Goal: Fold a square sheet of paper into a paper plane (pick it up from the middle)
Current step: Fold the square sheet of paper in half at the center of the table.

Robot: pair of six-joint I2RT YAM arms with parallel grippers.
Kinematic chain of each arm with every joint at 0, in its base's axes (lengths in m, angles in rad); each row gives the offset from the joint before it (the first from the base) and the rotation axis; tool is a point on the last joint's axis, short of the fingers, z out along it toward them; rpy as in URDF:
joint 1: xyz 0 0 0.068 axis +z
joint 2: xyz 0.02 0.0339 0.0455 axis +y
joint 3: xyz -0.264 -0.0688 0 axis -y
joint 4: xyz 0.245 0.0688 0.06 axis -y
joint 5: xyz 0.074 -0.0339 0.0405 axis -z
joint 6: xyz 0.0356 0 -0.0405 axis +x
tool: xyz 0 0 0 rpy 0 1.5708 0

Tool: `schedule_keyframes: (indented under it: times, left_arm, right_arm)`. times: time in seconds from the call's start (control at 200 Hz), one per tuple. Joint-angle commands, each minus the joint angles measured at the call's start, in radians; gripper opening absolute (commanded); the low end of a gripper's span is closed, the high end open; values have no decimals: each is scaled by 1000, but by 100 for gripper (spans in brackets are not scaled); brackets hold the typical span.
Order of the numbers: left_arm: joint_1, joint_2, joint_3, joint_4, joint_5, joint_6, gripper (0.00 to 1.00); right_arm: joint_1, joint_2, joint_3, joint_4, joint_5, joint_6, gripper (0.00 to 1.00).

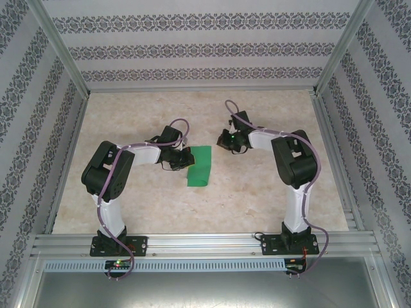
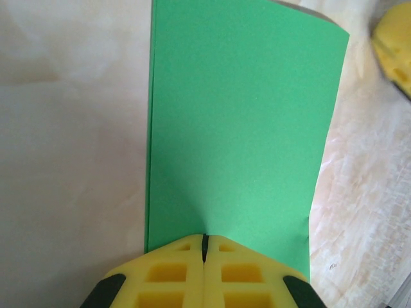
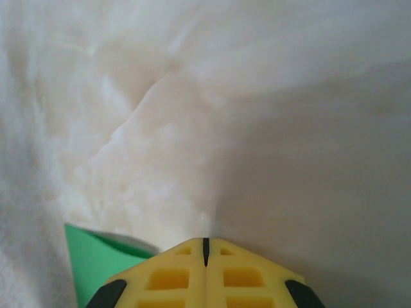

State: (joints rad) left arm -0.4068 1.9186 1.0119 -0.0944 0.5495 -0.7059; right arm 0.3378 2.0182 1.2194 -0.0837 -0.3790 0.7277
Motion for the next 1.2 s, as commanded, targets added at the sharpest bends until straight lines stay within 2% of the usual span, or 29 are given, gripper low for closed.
schedule_keyframes:
  times: [0.0, 0.17, 0.43, 0.859, 1.194]
  left_arm:
    - [-5, 129, -108, -253, -217, 25, 0]
    - [-4, 131, -108, -243, -215, 24, 0]
    - [-5, 135, -105, -234, -214, 25, 0]
    - [-6, 143, -111, -220, -206, 14, 0]
    - [-6, 151, -111, -222, -212, 8, 0]
  right_arm:
    - [17, -122, -35, -46, 25, -27, 0]
    - [117, -225, -116, -39, -28, -7, 0]
    - [239, -196, -172, -22, -80, 53, 0]
    - [264, -105, -175, -65, -113, 21, 0]
    - [258, -105, -210, -94, -99, -27, 0]
